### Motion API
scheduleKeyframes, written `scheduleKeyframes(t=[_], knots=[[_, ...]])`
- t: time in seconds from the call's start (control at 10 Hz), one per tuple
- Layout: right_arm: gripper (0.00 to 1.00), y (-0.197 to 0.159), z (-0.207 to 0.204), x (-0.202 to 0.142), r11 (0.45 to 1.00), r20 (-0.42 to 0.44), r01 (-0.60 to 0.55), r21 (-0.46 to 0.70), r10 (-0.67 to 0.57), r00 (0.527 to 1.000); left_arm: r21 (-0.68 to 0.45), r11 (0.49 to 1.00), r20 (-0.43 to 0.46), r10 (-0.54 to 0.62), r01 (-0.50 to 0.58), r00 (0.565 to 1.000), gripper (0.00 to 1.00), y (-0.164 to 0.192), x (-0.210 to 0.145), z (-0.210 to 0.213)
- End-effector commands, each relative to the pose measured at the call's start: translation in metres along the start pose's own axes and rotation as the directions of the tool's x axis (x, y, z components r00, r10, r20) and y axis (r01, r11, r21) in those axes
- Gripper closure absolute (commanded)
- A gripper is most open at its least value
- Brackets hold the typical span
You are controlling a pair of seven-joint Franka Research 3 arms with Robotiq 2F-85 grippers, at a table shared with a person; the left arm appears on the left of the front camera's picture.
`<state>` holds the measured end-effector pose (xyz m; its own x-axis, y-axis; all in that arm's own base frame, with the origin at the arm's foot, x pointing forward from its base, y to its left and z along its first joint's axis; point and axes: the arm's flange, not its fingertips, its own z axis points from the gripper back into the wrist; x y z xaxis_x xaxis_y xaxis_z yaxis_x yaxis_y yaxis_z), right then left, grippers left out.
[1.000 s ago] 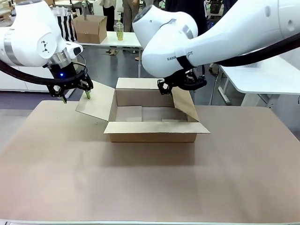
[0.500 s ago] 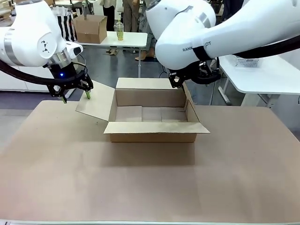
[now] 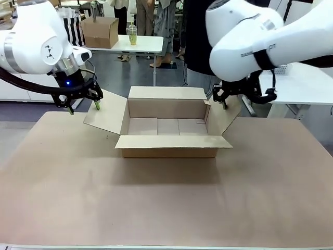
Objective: Pack the gift set into the box.
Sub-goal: Place both hands on the side flaps of the Package Box and spread them outward, then lift both hands away from the flaps of the Package Box.
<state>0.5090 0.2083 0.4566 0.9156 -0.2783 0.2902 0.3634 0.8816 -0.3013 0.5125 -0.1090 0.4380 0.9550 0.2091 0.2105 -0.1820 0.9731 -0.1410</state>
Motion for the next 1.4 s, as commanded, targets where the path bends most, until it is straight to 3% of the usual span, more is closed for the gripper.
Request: scheduleKeyframes(t=[0.0,0.2,0.3,1.3], knots=[[0.00,-0.040,-0.021,-0.006,0.990,-0.011,0.010,0.142,-0.008,1.000,0.022,1.000,0.000,0.011,-0.011,1.000,0.00,-0.001,0.001,0.001],[0.00,-0.043,-0.035,-0.014,0.977,-0.031,-0.014,0.212,0.021,0.999,0.022,1.000,0.000,0.011,-0.011,1.000,0.00,-0.001,0.001,0.001],[0.00,-0.029,-0.018,0.002,0.993,-0.010,0.038,0.108,-0.038,0.999,0.022,1.000,0.000,0.011,-0.011,1.000,0.00,-0.001,0.001,0.001],[0.00,-0.029,-0.018,0.002,0.993,-0.010,0.038,0.108,-0.038,0.999,0.022,1.000,0.000,0.011,-0.011,1.000,0.00,-0.001,0.001,0.001]])
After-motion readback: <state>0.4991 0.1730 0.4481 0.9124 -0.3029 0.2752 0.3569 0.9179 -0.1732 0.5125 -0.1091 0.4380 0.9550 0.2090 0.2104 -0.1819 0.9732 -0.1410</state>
